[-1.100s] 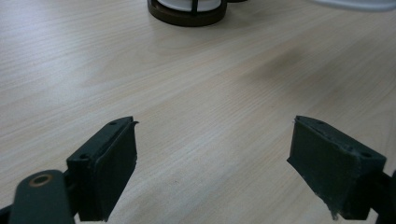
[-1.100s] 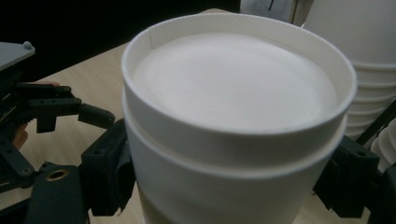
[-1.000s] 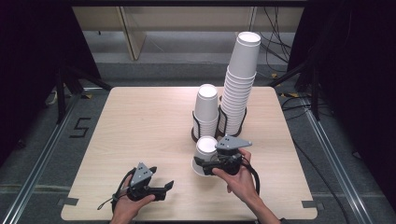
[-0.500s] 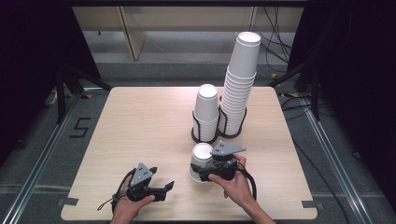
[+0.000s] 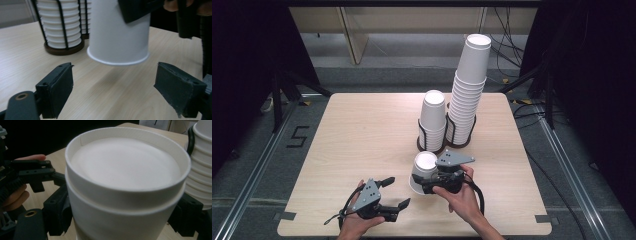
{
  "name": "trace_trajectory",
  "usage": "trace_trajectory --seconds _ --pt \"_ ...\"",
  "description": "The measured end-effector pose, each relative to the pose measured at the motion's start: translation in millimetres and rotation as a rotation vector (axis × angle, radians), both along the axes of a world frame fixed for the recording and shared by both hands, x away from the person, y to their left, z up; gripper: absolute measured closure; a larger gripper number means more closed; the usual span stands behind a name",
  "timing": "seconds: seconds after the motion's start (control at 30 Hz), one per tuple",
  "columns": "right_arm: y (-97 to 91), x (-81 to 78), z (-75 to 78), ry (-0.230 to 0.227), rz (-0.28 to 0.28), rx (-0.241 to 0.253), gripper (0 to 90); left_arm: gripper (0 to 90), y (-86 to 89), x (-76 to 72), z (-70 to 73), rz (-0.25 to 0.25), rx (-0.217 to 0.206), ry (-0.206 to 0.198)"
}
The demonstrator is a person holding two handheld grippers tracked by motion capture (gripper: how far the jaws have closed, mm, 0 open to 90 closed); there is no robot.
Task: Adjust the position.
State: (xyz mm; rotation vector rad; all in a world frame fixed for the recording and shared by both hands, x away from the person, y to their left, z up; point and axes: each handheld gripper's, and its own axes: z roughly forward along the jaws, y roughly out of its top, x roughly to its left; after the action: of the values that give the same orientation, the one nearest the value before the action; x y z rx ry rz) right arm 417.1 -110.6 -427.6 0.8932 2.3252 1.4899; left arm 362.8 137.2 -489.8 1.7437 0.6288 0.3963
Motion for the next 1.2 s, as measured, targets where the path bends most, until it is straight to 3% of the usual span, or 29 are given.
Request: trace_trajectory --seconds 0.1,0.13,0.23,0.3,0.33,0.37,0.47,0.7,0.83,0.87,1.07,1.17,1.2 --pt "2.3 -2.2 1.1 0.007 0.005 0.011 19.9 14.4 -5.0 -1.5 -0.7 -0.026 0.005 -0.022" --pt "2.8 -2.2 1.1 -0.007 0.008 0.014 19.9 14.3 -6.9 -2.1 -0.8 -0.013 0.014 -0.030" --pt "6.7 -5.2 2.0 0.020 0.023 0.025 19.9 14.3 -8.5 0.1 -1.8 -0.009 -0.002 -0.021" --pt "9.0 -6.4 2.7 0.004 0.033 0.019 20.0 14.4 -8.6 0.4 -2.0 -0.003 0.014 -0.019" --pt "11.8 -8.2 2.3 0.031 0.040 0.049 20.0 14.4 -8.6 0.4 -2.0 -0.003 0.014 -0.019" --pt "12.3 -8.1 3.2 0.010 0.052 0.033 20.0 14.4 -10.0 1.3 -3.0 -0.003 -0.004 -0.021" --pt "16.3 -9.7 3.1 0.025 0.069 0.060 20.0 14.1 -10.7 1.5 -3.2 -0.006 -0.008 -0.023" --pt "26.4 -15.5 2.4 0.064 0.108 0.108 20.1 2.6 -13.3 0.3 -2.5 -0.003 0.007 -0.025" --pt "27.9 -17.5 3.1 0.067 0.100 0.103 20.1 0.9 -15.7 0.3 -3.3 0.008 0.003 -0.024" --pt "29.9 -17.9 1.8 0.073 0.111 0.123 20.1 0.5 -17.1 0.2 -3.4 0.011 0.002 -0.032" --pt "31.4 -17.9 -0.3 0.105 0.132 0.142 20.1 1.2 -21.1 1.8 -6.2 0.008 -0.018 -0.027" --pt "31.4 -18.6 0.0 0.096 0.132 0.136 19.4 3.0 -20.7 -0.6 -5.1 0.019 0.017 -0.019" --pt "31.0 -17.9 0.2 0.100 0.142 0.123 19.0 3.9 -21.2 -0.4 -5.6 0.019 0.005 -0.029"
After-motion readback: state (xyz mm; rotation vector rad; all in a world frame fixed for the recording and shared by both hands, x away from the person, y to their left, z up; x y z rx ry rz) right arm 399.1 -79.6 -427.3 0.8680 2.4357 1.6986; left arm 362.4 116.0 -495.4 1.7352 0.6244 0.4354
